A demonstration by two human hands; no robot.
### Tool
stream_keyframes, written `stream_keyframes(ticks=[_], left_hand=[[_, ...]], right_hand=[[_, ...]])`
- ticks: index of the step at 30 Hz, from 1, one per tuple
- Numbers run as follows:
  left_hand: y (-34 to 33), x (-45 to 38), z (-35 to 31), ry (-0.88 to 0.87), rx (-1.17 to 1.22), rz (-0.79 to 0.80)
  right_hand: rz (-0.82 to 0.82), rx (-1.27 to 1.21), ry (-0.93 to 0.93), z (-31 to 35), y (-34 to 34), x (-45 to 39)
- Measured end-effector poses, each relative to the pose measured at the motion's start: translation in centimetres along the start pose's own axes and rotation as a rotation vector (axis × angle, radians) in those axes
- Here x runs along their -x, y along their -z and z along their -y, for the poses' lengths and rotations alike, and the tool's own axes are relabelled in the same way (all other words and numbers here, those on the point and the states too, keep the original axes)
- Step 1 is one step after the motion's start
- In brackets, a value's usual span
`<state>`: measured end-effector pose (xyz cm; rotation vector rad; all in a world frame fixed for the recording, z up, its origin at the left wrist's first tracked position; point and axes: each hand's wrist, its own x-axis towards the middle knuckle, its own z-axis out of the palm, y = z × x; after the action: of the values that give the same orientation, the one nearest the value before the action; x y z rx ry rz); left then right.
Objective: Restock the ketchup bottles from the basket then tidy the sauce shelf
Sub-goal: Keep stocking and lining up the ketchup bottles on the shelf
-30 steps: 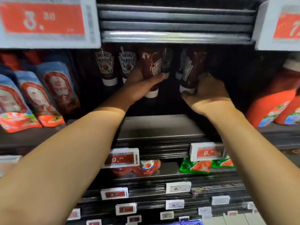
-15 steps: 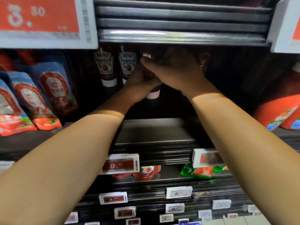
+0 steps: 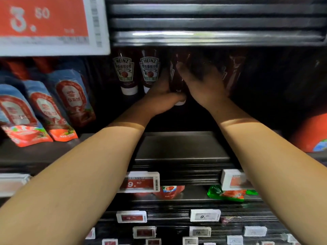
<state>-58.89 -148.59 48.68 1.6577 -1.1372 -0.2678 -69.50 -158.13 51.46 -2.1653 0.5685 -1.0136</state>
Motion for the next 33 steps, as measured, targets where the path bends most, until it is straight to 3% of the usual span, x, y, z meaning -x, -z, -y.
stream_keyframes(ticks=[8,12,20,26,33], left_hand=[[-0.1,0.1,0.0,-0.01,-0.01,-0.037],[0.5,-0.1,-0.3,-0.013,-0.187,-0.115],[0.3,-0.4,0.1,-0.011,-0.265,-0.226],[0.7,-0.9,0.5,-0.005,-0.376,-0.363],[0.7,-0.7,-0.1,0.018,-0.441,-0.363]], right_hand=[[0.053,-0.033,-0.009,-1.3,-0.8,-0.4],[0.074,-0.068,-0.06,-1.8,-0.9,-0.8],[-0.078,0.059,-0.041,-2.9,-1.9,-0.7],[0.0,-0.016,-0.069,-3.1,-3.4,-1.4],[0.066,0.051,-0.112,-2.0,-2.5,-0.5]])
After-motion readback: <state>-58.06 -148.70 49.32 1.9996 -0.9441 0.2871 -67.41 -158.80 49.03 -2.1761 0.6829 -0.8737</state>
